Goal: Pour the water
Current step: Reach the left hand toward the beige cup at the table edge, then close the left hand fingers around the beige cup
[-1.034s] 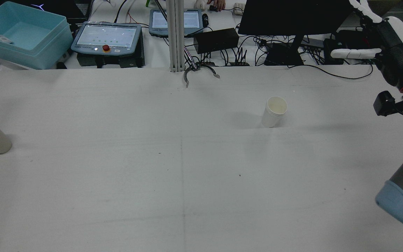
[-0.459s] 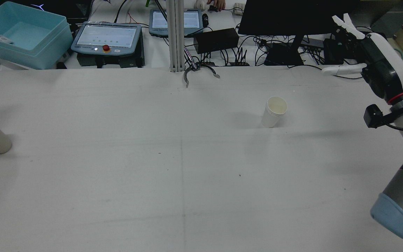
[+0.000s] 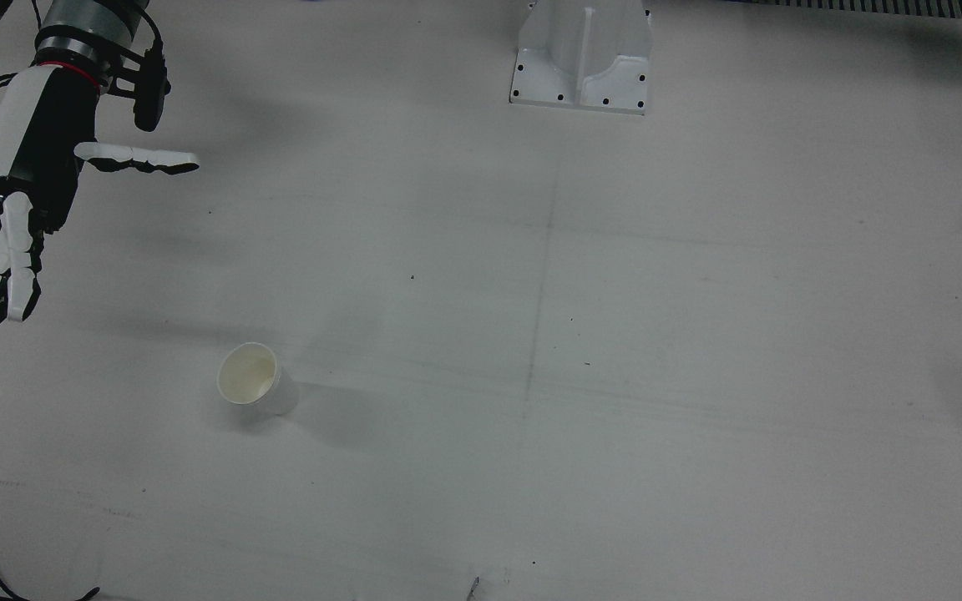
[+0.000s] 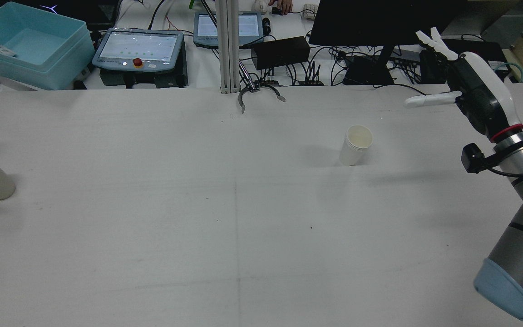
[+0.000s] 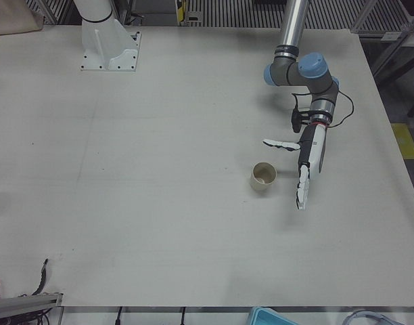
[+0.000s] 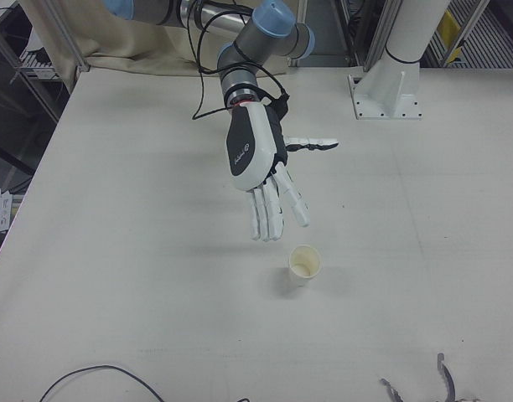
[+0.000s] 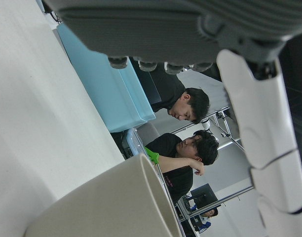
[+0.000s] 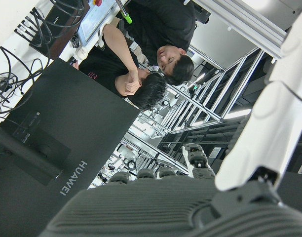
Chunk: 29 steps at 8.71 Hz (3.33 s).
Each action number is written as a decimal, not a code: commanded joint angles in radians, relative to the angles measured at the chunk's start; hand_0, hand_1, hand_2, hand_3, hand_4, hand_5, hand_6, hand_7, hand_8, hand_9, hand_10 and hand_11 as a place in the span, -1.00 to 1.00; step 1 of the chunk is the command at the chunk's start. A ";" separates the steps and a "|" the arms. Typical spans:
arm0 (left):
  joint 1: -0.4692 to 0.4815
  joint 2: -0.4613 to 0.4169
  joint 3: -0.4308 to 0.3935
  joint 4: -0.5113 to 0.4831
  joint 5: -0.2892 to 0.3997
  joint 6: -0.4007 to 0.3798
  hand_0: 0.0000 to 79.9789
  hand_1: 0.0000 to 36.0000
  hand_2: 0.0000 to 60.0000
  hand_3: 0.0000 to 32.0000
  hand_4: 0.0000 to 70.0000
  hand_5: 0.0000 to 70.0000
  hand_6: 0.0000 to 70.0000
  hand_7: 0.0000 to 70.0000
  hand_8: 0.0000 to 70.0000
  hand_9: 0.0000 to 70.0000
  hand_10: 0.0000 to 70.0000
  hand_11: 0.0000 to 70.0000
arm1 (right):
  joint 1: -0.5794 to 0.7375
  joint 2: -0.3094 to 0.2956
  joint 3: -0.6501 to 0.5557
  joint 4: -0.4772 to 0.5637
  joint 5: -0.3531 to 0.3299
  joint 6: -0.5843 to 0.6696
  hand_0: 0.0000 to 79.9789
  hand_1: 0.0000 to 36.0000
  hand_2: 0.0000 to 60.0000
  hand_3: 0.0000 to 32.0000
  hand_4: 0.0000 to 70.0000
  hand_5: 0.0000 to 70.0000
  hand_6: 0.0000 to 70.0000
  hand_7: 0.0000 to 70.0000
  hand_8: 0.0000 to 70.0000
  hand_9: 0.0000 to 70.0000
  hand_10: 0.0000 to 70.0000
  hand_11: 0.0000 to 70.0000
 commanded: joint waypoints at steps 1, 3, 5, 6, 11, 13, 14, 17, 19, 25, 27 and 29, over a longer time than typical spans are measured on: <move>0.033 -0.036 0.056 -0.065 -0.003 0.094 0.29 -0.04 -1.00 -0.50 -1.00 -1.00 -1.00 -1.00 -1.00 -0.98 -1.00 -0.94 | -0.007 0.005 -0.010 0.001 0.000 0.002 0.14 -0.40 -0.88 -1.00 -1.00 -0.97 -1.00 -1.00 -1.00 -1.00 -1.00 -1.00; 0.033 -0.072 0.111 -0.064 -0.001 0.089 0.26 -0.13 -1.00 -0.55 -1.00 -1.00 -1.00 -1.00 -1.00 -0.98 -1.00 -0.94 | -0.007 0.005 -0.009 0.001 0.000 0.003 0.13 -0.41 -0.89 -1.00 -1.00 -0.97 -1.00 -1.00 -1.00 -1.00 -1.00 -1.00; 0.035 -0.072 0.140 -0.071 0.001 0.089 0.24 -0.18 -1.00 -0.70 -0.98 -1.00 -1.00 -1.00 -1.00 -0.98 -0.99 -0.94 | -0.010 0.008 -0.009 0.001 0.002 0.003 0.14 -0.41 -0.89 -1.00 -0.99 -0.96 -1.00 -1.00 -1.00 -1.00 -1.00 -1.00; 0.033 -0.072 0.142 -0.074 0.005 0.087 0.22 -0.23 -1.00 -0.89 -0.94 -1.00 -1.00 -1.00 -1.00 -0.99 -0.99 -0.94 | -0.010 0.013 -0.007 0.001 0.002 0.002 0.14 -0.40 -0.89 -1.00 -0.98 -0.95 -1.00 -1.00 -1.00 -1.00 -1.00 -1.00; 0.085 -0.075 0.164 -0.099 0.001 0.055 0.22 -0.23 -1.00 -1.00 -0.88 -1.00 -1.00 -0.98 -1.00 -0.99 -0.99 -0.93 | -0.013 0.017 -0.005 0.001 0.000 -0.002 0.14 -0.39 -0.88 -1.00 -0.95 -0.95 -1.00 -1.00 -1.00 -1.00 -1.00 -1.00; 0.087 -0.079 0.165 -0.099 -0.001 0.052 0.22 -0.23 -1.00 -1.00 -0.86 -1.00 -1.00 -0.97 -1.00 -0.99 -0.98 -0.93 | -0.012 0.017 -0.004 0.001 0.000 0.002 0.16 -0.34 -0.87 -1.00 -0.95 -0.94 -1.00 -1.00 -1.00 -1.00 -1.00 -1.00; 0.089 -0.084 0.167 -0.094 -0.004 0.049 0.22 -0.21 -1.00 -1.00 -0.85 -1.00 -1.00 -0.96 -1.00 -1.00 -0.98 -0.92 | -0.013 0.019 -0.004 0.001 0.000 0.000 0.15 -0.35 -0.87 -1.00 -0.95 -0.95 -1.00 -1.00 -1.00 -1.00 -1.00 -1.00; 0.089 -0.105 0.194 -0.091 -0.004 0.046 0.23 -0.20 -1.00 -1.00 -0.85 -1.00 -1.00 -0.94 -1.00 -0.99 -0.97 -0.91 | -0.009 0.019 -0.004 0.001 0.000 0.003 0.15 -0.36 -0.86 -1.00 -0.94 -0.94 -1.00 -1.00 -1.00 -1.00 -1.00 -1.00; 0.089 -0.105 0.194 -0.093 -0.003 0.043 0.22 -0.20 -1.00 -1.00 -0.83 -1.00 -1.00 -0.93 -1.00 -0.99 -0.97 -0.91 | -0.009 0.019 -0.002 0.001 0.000 0.008 0.15 -0.37 -0.86 -1.00 -0.93 -0.95 -1.00 -1.00 -1.00 -1.00 -1.00 -1.00; 0.099 -0.110 0.196 -0.079 0.000 0.040 0.24 -0.14 -0.94 -1.00 -0.73 -0.98 -1.00 -0.94 -1.00 -0.99 -0.96 -0.90 | -0.010 0.028 0.001 0.001 0.002 0.006 0.15 -0.37 -0.86 -1.00 -0.91 -0.94 -1.00 -1.00 -1.00 -1.00 -1.00 -1.00; 0.102 -0.110 0.194 -0.078 0.004 0.040 0.24 -0.14 -0.95 -1.00 -0.69 -0.85 -1.00 -0.94 -1.00 -0.99 -0.97 -0.90 | -0.010 0.028 0.001 0.001 0.002 0.006 0.15 -0.37 -0.85 -1.00 -0.90 -0.93 -1.00 -1.00 -1.00 -1.00 -1.00 -1.00; 0.102 -0.124 0.193 -0.067 0.005 0.040 0.25 -0.14 -0.95 -1.00 -0.68 -0.82 -1.00 -0.92 -1.00 -0.99 -0.97 -0.90 | -0.010 0.030 0.001 0.001 0.002 0.006 0.15 -0.37 -0.85 -1.00 -0.90 -0.93 -1.00 -1.00 -1.00 -1.00 -1.00 -1.00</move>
